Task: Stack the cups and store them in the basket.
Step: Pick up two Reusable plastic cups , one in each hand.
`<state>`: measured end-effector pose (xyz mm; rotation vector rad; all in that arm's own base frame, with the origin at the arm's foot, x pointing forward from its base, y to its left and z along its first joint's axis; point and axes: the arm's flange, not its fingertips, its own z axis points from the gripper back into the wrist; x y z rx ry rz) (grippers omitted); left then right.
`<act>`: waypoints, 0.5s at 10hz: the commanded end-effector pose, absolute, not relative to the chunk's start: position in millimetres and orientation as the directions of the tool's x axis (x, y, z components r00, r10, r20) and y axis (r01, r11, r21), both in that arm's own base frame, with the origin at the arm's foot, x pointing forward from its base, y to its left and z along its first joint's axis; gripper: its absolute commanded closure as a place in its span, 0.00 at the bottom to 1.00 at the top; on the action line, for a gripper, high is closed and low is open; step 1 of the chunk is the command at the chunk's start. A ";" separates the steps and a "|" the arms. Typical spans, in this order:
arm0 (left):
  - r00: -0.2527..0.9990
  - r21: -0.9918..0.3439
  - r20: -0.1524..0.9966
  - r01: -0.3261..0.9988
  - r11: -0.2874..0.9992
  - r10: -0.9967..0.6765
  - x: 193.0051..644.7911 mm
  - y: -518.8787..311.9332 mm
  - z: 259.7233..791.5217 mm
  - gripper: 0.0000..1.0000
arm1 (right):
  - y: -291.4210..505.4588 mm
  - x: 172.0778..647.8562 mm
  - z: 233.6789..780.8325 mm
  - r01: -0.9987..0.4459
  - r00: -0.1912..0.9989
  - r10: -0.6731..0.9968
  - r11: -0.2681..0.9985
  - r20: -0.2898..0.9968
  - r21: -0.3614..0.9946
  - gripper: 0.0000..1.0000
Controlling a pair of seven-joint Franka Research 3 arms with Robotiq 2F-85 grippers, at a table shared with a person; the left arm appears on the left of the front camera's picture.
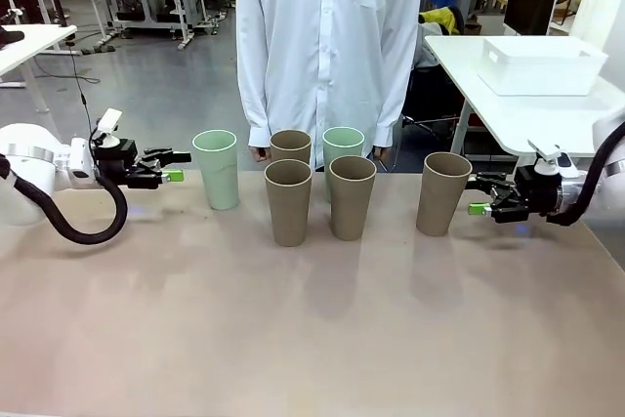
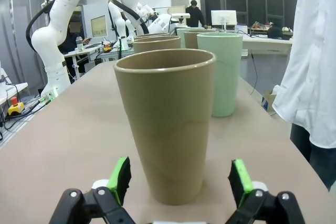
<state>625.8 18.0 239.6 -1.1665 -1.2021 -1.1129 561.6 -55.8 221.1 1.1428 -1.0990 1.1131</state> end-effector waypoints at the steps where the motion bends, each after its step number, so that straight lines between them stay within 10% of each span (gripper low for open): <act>1: 0.064 -0.063 0.997 0.997 0.051 -0.030 636.7 7.4 243.3 0.00 | -50.6 570.8 223.8 -0.988 0.130 0.034 0.089 0.991 0.126 0.00; 5: 0.050 -0.044 0.997 0.995 0.086 -0.066 642.9 -12.1 236.0 0.00 | -44.0 571.4 222.2 -0.986 0.141 0.012 0.088 0.990 0.139 0.00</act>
